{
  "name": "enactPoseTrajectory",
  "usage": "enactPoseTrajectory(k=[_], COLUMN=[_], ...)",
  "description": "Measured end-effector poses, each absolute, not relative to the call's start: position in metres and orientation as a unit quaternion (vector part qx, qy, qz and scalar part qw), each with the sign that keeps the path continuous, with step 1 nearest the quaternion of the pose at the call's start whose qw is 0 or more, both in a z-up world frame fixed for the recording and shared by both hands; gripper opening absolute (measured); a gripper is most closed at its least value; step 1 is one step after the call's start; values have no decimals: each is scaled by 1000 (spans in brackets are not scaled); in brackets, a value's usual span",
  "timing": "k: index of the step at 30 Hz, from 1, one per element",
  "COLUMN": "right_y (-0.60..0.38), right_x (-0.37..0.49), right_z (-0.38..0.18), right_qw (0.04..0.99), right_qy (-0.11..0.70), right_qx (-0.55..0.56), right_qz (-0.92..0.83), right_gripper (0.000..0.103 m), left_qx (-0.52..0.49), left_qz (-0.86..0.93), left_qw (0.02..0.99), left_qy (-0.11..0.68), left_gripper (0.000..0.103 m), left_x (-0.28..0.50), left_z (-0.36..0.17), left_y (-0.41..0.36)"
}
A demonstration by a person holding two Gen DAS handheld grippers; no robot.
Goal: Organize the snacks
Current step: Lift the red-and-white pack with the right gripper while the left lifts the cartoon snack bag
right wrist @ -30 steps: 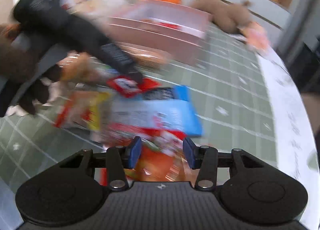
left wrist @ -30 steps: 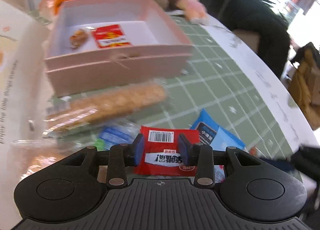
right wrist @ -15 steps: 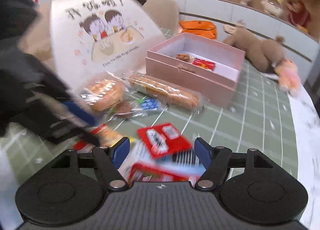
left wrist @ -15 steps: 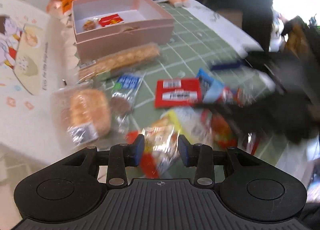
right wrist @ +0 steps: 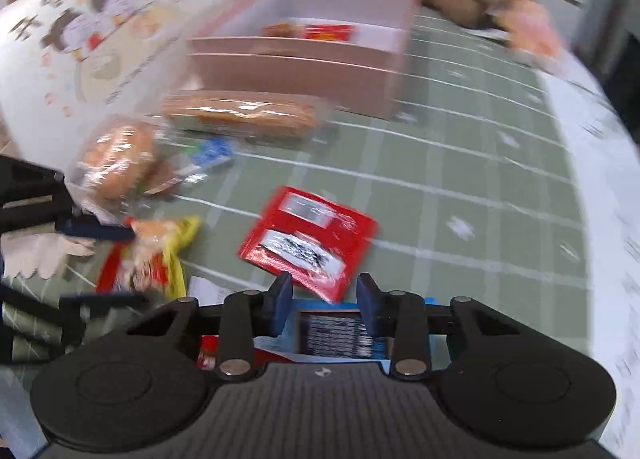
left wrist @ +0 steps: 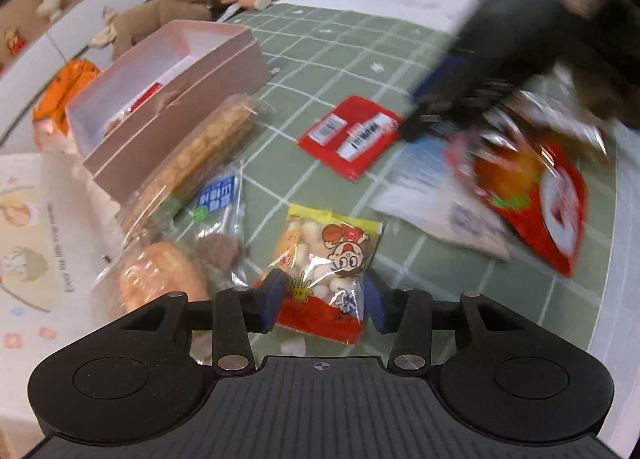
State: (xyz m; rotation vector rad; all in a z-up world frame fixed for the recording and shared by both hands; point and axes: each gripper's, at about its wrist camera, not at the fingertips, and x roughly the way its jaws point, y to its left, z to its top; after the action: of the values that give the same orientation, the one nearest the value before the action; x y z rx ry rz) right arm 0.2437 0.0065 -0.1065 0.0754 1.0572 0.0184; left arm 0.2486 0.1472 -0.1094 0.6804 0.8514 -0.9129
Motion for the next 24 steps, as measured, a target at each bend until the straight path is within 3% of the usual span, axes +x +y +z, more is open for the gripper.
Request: enactPoseTrajectory(k=[2,4,7,10,17,24], right_y=[-2,-6,-8,-4,-4,-8], right_x=[229,218,207,205,208,200], right_z=[-98,-87,-74,-70,-75,-73], right_qw=[866,872,883,887,880,880], right_qy=[497,483,462,454,459,455], right_qx=[52,63,65,56,87,84], right_qz=[-17,-35,-54,-65,-84,-105], right_gripper=[38,49,57,59,59,59], left_qx=[285,242,173,195,139,255], left_qz=[-415,-416,-471,-478,-437,-473], left_qw=[767,772,729,725,754,732], left_qy=[398,416,466,457,471,419], left_gripper=[51,50,51,49,48,55], left_x=[259,271,283,278,305,278], left_z=[-109,-108,-107,-101,-103,-109], left_y=[142,138,139,143,135,105])
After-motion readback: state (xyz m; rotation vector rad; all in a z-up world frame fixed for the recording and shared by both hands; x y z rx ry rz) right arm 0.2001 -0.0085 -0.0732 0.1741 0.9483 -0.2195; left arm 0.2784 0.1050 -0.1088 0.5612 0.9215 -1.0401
